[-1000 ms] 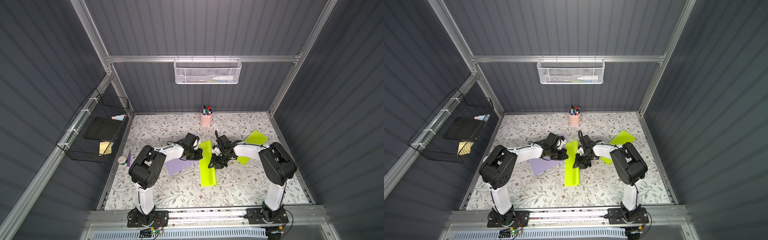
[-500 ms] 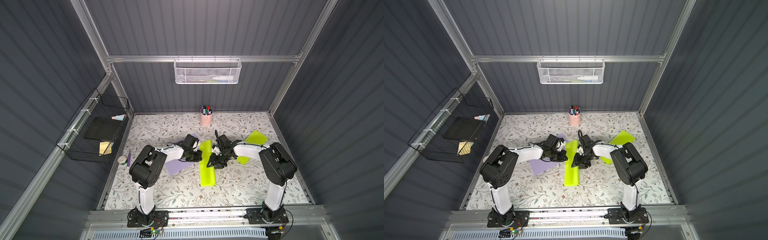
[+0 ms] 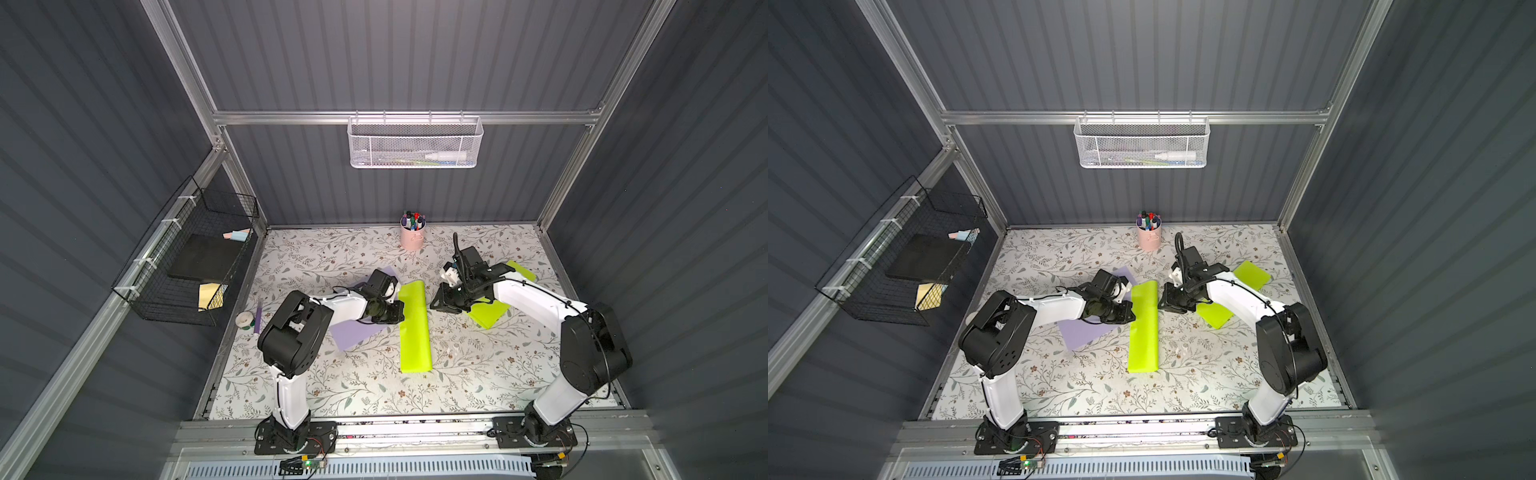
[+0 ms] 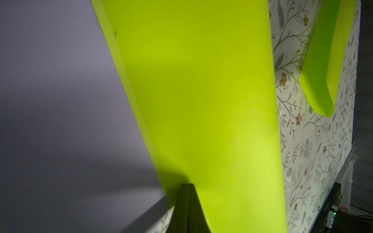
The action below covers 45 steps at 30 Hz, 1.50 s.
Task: Fold the rectangular paper in half along the long edge
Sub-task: Fold the paper at the center of the board.
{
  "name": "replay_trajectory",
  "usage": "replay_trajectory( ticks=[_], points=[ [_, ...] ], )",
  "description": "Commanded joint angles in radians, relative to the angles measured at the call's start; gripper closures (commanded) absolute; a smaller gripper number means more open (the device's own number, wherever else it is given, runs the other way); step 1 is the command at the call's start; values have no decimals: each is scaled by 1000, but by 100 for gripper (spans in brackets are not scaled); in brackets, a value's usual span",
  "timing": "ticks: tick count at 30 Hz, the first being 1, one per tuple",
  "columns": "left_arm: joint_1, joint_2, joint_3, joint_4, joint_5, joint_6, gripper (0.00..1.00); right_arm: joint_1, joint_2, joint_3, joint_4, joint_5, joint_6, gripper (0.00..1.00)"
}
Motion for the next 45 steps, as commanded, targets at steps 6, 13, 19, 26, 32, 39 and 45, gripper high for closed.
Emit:
replay_trajectory(
  ticks=[6, 13, 19, 26, 32, 39, 45],
  points=[
    [-6, 25, -40, -88, -57, 2, 100, 94, 175, 61, 76, -108, 21, 87],
    [-6, 28, -33, -91, -57, 2, 100, 59, 225, -41, 213, -147, 90, 92],
    [-6, 27, -31, -97, -59, 4, 100, -12, 234, -160, 265, -154, 99, 96],
    [-6, 33, -28, -98, -59, 5, 100, -105, 184, -267, 240, -130, 68, 99],
    [-6, 39, -22, -104, -59, 9, 100, -167, 63, -236, 144, -123, 36, 99],
    [-6, 39, -23, -101, -60, 6, 100, -67, 104, -65, 124, -160, 46, 99],
    [-6, 41, -20, -103, -62, 7, 100, -4, 249, 34, 151, -176, 71, 100]
  ],
)
